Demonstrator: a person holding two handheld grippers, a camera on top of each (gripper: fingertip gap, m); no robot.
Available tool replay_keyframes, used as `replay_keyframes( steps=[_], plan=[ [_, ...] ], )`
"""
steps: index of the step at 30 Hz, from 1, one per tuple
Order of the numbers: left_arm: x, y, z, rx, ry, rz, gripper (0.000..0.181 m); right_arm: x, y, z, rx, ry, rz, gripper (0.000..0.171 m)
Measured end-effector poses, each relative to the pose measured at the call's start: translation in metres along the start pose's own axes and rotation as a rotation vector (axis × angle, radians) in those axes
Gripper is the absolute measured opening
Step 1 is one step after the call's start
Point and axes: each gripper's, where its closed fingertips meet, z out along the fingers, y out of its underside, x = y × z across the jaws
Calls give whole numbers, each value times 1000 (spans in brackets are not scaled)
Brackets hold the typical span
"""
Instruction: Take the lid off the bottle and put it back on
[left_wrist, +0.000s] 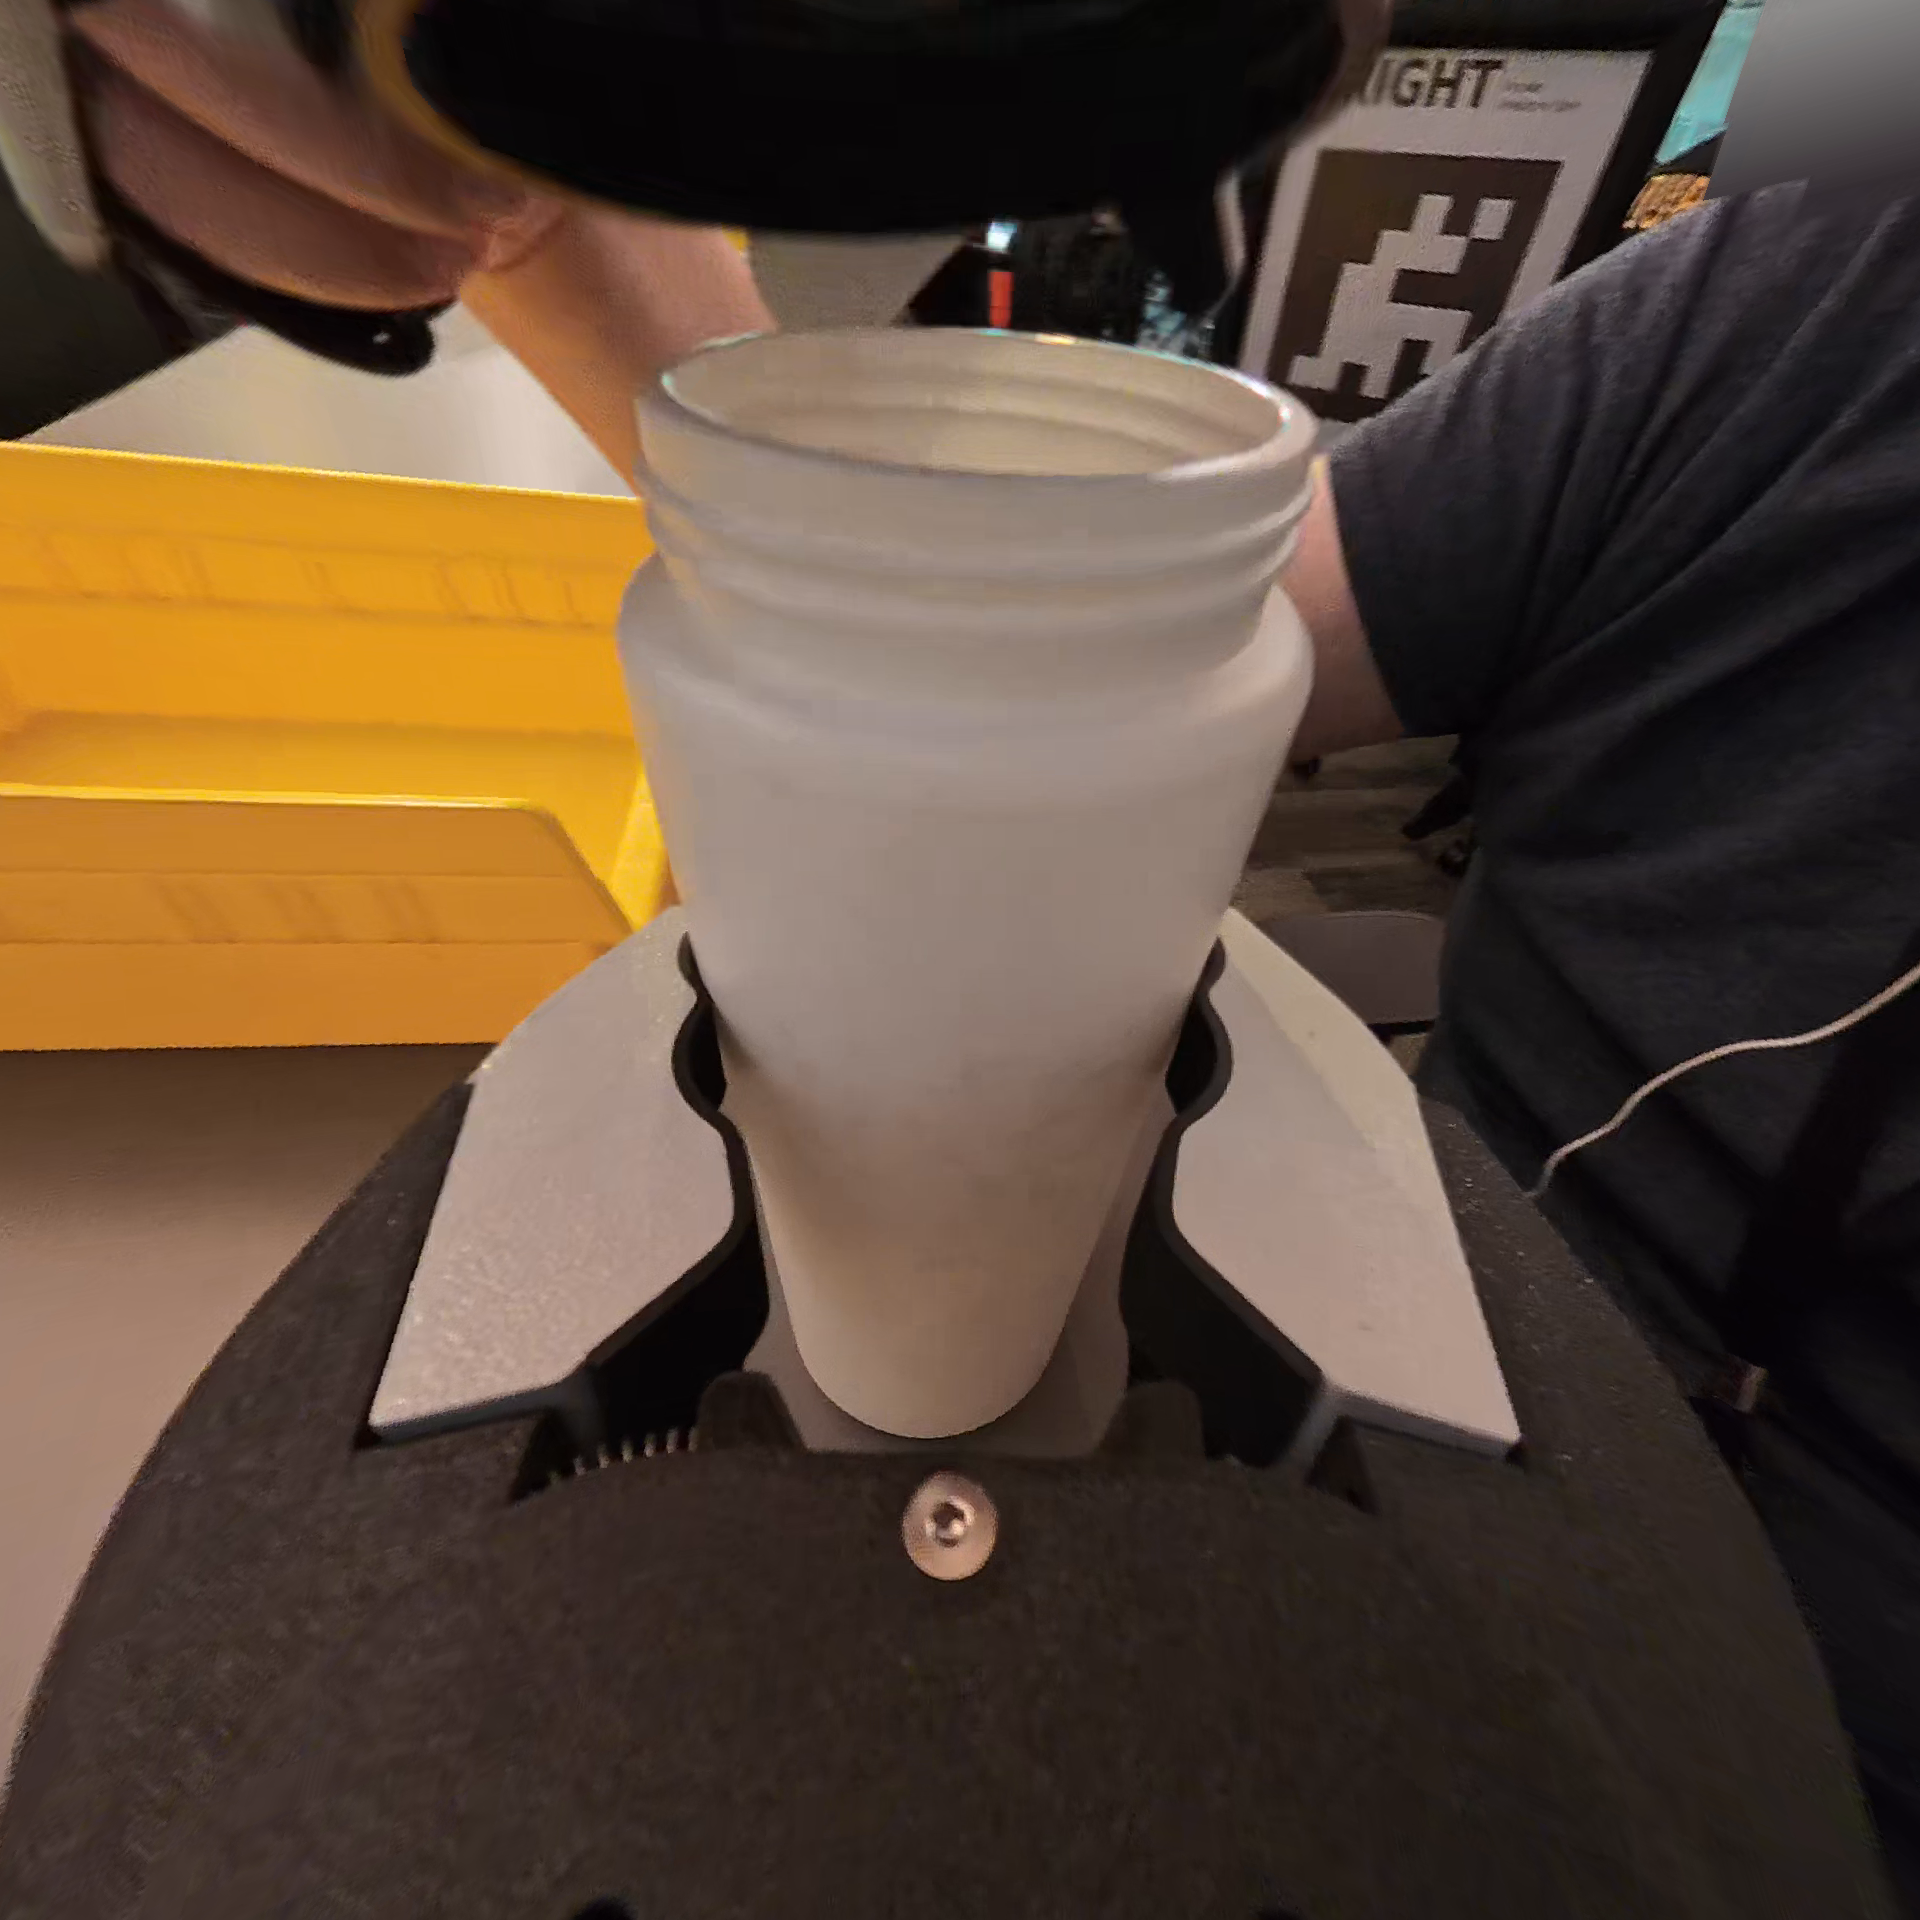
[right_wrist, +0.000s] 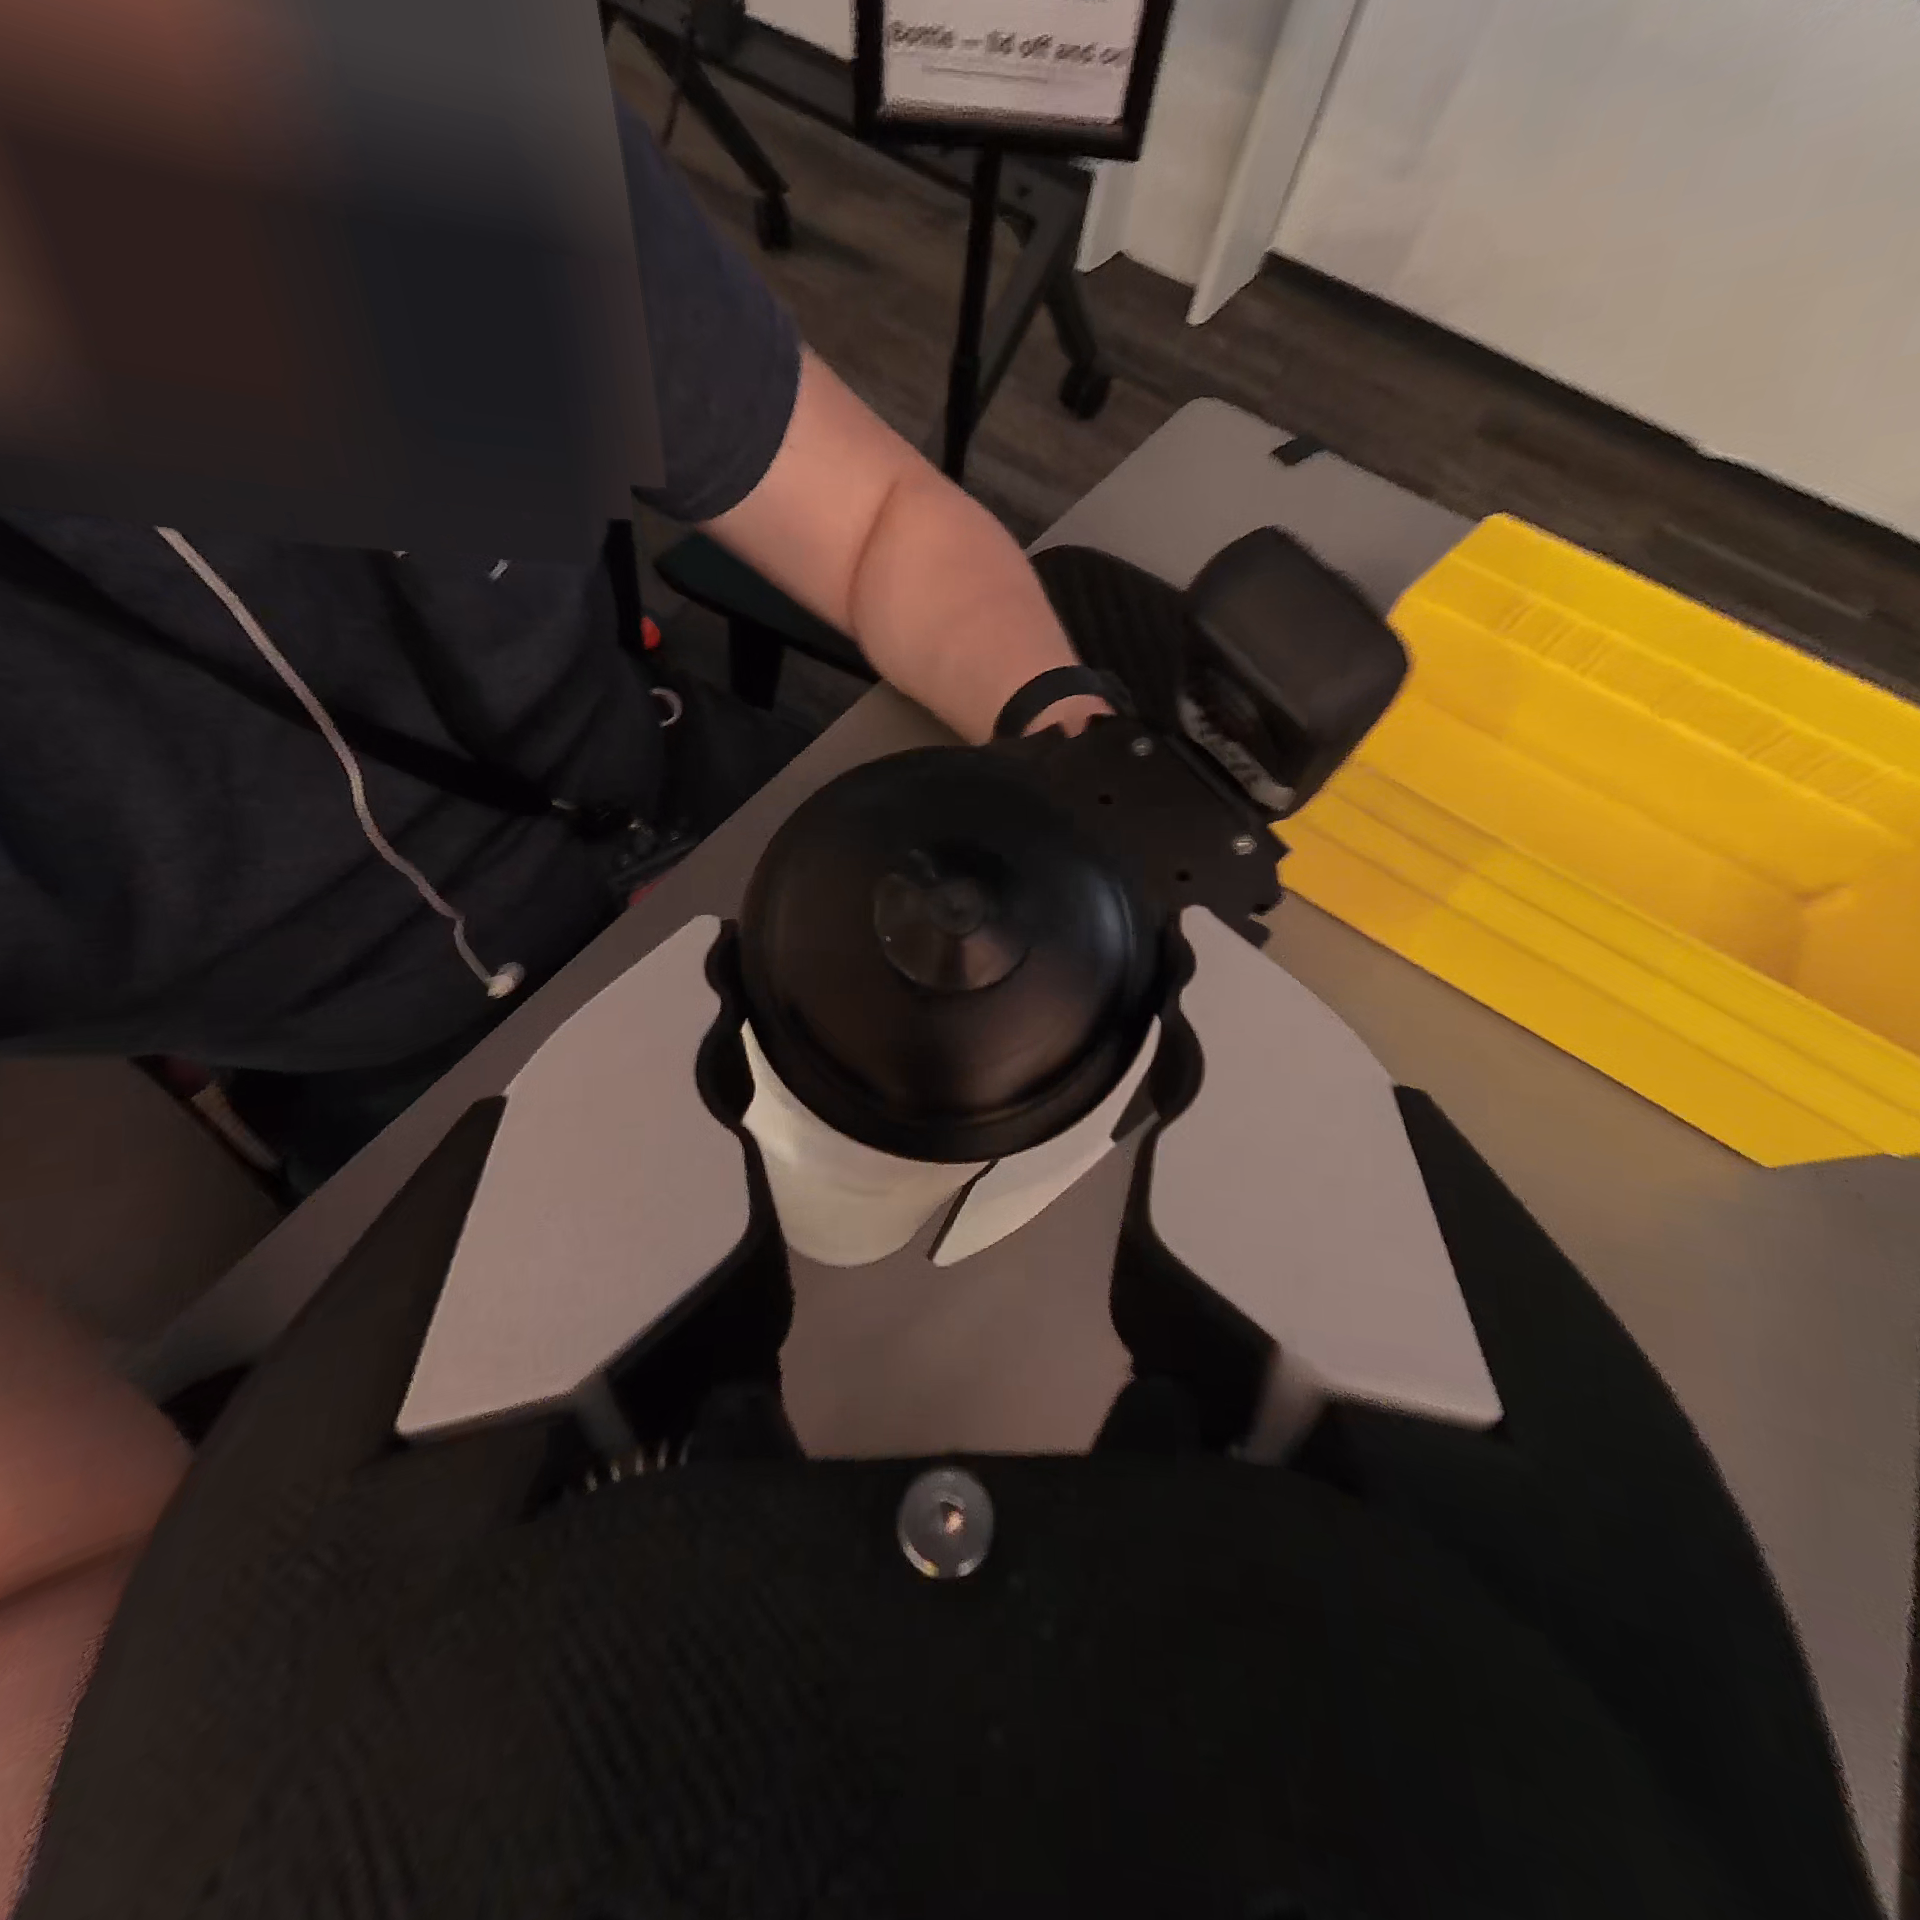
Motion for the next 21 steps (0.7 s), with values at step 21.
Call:
replay_keyframes(
  steps=[21],
  plan=[
    [-96, -1, -58, 124, -575, -104, 86, 58, 268, -209, -754, 941, 1017, 77]
  ],
)
